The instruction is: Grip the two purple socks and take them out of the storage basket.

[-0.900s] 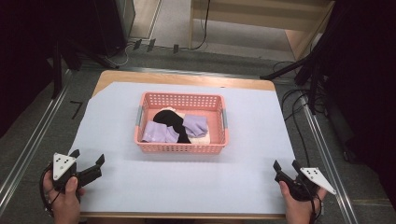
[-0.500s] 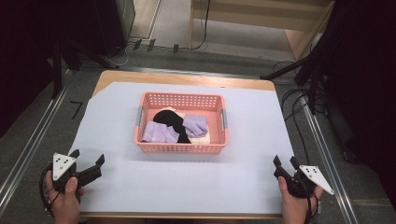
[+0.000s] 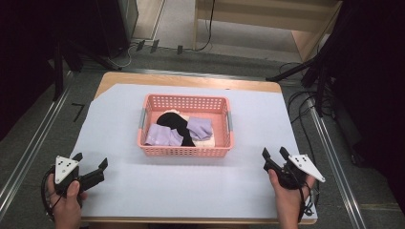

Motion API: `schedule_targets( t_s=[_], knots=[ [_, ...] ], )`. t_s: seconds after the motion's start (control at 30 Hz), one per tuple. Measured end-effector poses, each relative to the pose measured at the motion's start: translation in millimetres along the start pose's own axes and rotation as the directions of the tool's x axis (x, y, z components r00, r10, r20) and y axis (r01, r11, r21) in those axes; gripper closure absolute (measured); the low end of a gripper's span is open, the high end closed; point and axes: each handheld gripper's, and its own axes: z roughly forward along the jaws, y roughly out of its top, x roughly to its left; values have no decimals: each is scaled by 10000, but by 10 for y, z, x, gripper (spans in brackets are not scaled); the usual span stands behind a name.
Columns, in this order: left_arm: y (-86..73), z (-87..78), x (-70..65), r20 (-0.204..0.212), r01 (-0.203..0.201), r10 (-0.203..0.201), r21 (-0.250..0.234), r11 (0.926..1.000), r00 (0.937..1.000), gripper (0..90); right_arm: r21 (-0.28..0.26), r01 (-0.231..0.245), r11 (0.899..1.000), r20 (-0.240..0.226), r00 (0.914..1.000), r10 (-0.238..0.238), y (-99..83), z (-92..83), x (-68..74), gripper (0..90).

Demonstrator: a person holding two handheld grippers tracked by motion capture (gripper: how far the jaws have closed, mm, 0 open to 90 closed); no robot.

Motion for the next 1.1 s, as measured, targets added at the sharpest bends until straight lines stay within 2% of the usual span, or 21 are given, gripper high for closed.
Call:
schedule_targets(
  t_s=[0.13,0.3,0.53,0.57,0.67,0.77,1.1],
  knots=[
    [-2,-8,2,-3,-9,9,-31,10000,10000,144,138,-48,9999,-244,9997,51,75,97,156,350],
    [-1,-13,6,21,5,-5,5,10000,10000,144,201,304,9993,-648,9975,-290,168,225,383,351],
    [-4,-9,4,44,-10,10,-66,10000,10000,144,218,471,9987,-1075,9932,-445,258,335,579,352],
    [-4,-10,4,46,-8,9,-65,10000,10000,144,327,598,9977,-1163,9917,-556,278,384,651,350],
    [-4,-8,3,57,-10,10,-71,10000,10000,144,335,744,9967,-1278,9894,-696,295,426,707,350],
    [-4,-9,1,55,-13,14,-68,10000,10000,144,396,756,9964,-1479,9866,-690,323,487,824,352],
    [-4,-11,5,5,-10,10,-73,10000,10000,143,721,891,9934,-1666,9831,-760,344,642,1074,361]
  ],
)
